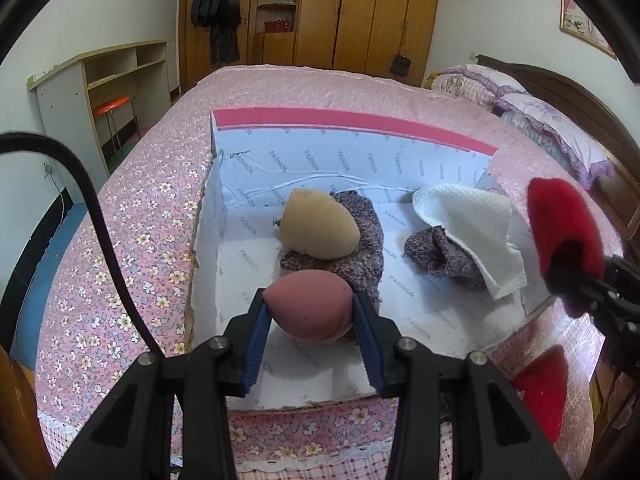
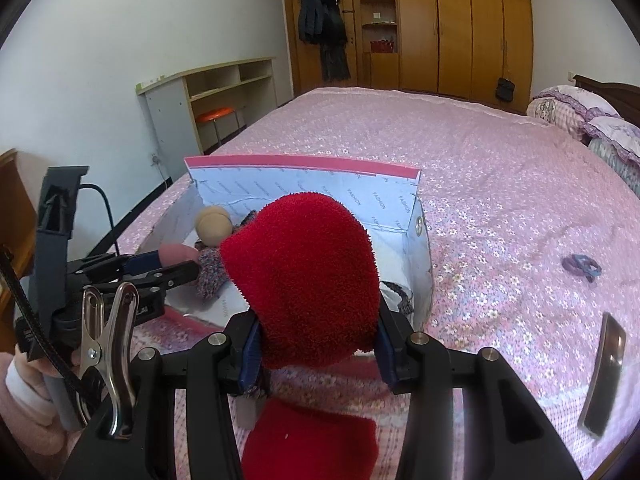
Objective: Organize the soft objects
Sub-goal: 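Lower the pink sponge and red hat into the box and open both grippers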
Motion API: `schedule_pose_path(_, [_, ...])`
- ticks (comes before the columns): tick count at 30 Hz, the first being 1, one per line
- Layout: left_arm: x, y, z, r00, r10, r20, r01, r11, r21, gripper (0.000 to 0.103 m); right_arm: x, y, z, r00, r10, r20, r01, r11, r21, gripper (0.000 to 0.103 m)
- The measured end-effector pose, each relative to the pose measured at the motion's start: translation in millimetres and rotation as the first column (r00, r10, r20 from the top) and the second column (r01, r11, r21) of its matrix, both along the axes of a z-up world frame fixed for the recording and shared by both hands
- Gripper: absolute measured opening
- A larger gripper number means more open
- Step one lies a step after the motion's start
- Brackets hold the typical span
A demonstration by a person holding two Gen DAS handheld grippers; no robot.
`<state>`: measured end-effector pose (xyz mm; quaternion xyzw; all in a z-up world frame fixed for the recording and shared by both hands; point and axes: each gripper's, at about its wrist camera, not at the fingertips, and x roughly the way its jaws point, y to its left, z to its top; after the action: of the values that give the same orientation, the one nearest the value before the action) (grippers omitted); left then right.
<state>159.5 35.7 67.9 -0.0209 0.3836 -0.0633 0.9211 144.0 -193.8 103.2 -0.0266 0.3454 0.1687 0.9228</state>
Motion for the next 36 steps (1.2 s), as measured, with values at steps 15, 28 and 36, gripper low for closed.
schedule_pose_path(15, [7, -8, -7, 1.0, 0.0, 0.007, 0.0, 1.0, 0.021, 0.044, 37, 10, -33, 0.999, -0.04, -0.036, 0.037, 0.997, -0.072, 0.047])
schedule_pose_path(28, [9, -18, -12, 1.0, -0.001, 0.008, 0.0, 0.999, 0.049, 0.044, 56, 12, -52, 0.997, -0.064, -0.049, 0.057, 0.989, -0.139, 0.047])
schedule_pose_path(36, [9, -21, -14, 1.0, -0.001, 0.012, 0.0, 0.998, 0.069, 0.045, 58, 10, -56, 0.996, -0.066, -0.06, 0.057, 0.988, -0.142, 0.048])
